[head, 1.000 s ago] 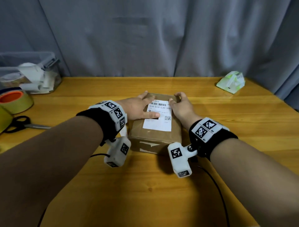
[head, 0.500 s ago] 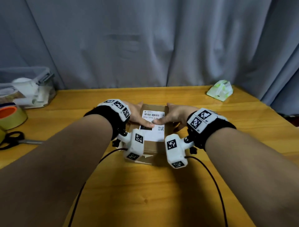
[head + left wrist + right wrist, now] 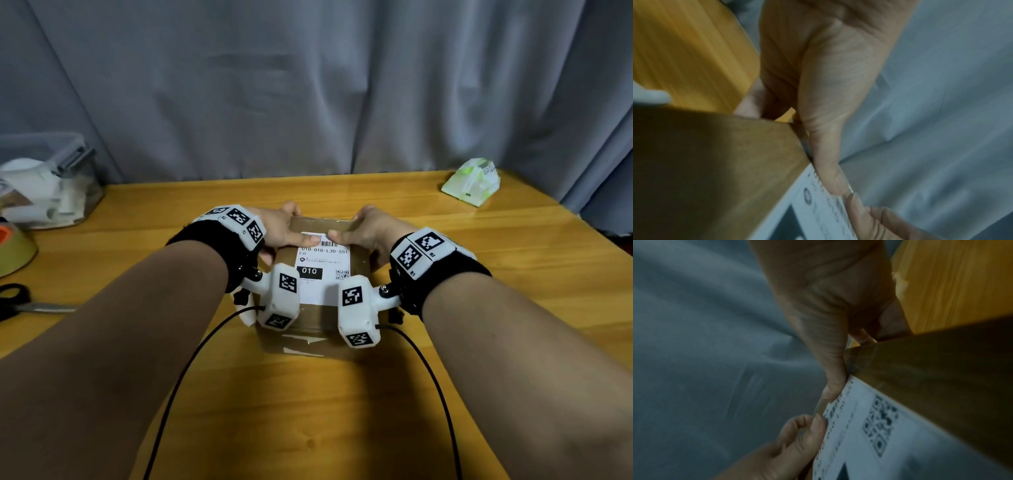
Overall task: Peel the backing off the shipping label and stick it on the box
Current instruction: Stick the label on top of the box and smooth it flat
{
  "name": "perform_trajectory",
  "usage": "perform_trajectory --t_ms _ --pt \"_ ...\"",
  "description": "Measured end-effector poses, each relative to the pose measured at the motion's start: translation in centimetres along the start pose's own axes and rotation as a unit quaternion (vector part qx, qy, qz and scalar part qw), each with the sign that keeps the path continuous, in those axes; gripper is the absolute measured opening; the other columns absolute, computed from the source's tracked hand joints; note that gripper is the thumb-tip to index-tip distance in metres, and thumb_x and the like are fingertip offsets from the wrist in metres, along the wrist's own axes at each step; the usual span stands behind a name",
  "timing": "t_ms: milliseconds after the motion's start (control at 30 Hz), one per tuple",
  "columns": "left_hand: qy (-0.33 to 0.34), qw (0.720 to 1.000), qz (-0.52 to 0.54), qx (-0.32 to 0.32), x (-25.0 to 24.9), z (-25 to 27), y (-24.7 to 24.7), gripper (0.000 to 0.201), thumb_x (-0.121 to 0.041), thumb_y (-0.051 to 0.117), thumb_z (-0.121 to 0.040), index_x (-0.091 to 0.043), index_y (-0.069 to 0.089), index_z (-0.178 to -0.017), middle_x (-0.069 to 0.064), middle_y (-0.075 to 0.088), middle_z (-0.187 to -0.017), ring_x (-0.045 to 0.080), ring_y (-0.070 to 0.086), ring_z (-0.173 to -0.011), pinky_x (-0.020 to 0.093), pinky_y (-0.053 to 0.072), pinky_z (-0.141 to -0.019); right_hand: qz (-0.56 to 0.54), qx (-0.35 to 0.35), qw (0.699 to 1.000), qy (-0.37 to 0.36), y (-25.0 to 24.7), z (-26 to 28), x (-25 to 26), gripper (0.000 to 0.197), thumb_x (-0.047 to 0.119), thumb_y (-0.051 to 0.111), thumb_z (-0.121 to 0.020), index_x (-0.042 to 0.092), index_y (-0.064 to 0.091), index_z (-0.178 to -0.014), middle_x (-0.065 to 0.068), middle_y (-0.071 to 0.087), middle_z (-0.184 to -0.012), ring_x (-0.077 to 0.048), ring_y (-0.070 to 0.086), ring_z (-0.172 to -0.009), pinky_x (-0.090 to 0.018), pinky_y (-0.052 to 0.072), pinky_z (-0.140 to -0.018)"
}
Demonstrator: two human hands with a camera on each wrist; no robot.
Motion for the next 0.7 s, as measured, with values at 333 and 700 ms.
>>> perform_trajectory --t_ms 333,700 --pt "0.022 0.998 0.046 -0.028 0.2 0.6 1.0 0.054 -0.062 0.048 -0.082 -0.031 0.024 -0.119 0.006 0.062 -0.094 0.022 0.065 -0.069 0.027 0.05 -0.043 -0.019 0.016 0.999 -0.047 0.7 0.6 -1.5 0.078 0.055 0.054 -0.085 0.015 0.024 -0.144 -0.012 0.046 -0.143 -0.034 0.048 -0.127 -0.05 0.042 -0.104" --pt "0.166 0.976 -0.128 -0.063 -0.3 4.4 2.2 0.051 -0.03 0.036 -0.098 -0.014 0.025 -0.145 0.005 0.02 -0.156 0.023 0.017 -0.144 0.024 0.014 -0.113 0.264 -0.018 0.948 -0.175 1.5 4.7 -0.1 0.082 0.058 0.051 -0.085 0.035 0.005 -0.149 0.0 -0.006 -0.161 -0.027 -0.009 -0.148 -0.059 -0.009 -0.115"
Point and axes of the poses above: each hand's wrist, its own z-axis away from the middle knuckle, its own y-axis out of the palm, x = y × z, the point moved 2 cm from there along -z, towards the middle knuckle
